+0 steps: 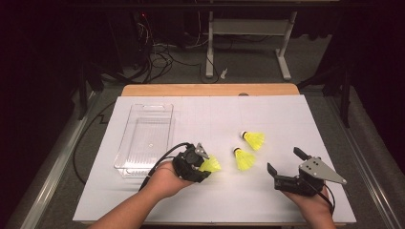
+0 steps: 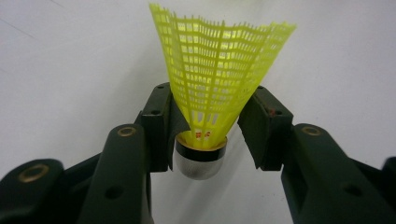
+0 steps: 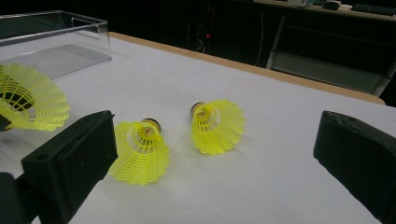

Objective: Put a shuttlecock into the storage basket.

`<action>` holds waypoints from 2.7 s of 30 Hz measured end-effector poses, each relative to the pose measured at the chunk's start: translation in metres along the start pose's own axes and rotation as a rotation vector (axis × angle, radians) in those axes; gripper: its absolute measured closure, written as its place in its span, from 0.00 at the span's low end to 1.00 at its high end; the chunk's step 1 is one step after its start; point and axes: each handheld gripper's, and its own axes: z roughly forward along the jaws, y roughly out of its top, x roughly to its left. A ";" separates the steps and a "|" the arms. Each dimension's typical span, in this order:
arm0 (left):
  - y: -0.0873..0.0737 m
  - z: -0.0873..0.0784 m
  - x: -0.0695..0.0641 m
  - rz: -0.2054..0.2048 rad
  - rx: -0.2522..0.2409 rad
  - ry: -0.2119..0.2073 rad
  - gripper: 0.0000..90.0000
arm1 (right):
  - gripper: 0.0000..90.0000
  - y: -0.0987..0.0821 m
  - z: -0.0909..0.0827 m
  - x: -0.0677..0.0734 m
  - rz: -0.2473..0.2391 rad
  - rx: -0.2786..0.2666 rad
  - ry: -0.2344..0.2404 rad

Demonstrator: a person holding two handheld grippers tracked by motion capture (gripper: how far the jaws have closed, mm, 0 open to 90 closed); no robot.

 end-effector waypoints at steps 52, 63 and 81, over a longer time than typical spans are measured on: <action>0.008 -0.065 0.016 -0.044 -0.052 0.005 0.65 | 0.00 -0.001 0.002 0.001 0.000 0.007 0.005; 0.006 -0.080 0.023 -0.061 -0.068 0.017 0.65 | 0.00 -0.001 0.002 0.002 -0.001 0.008 0.003; -0.013 -0.113 0.043 -0.110 -0.086 0.072 0.66 | 0.00 0.000 0.002 0.002 -0.002 0.006 0.003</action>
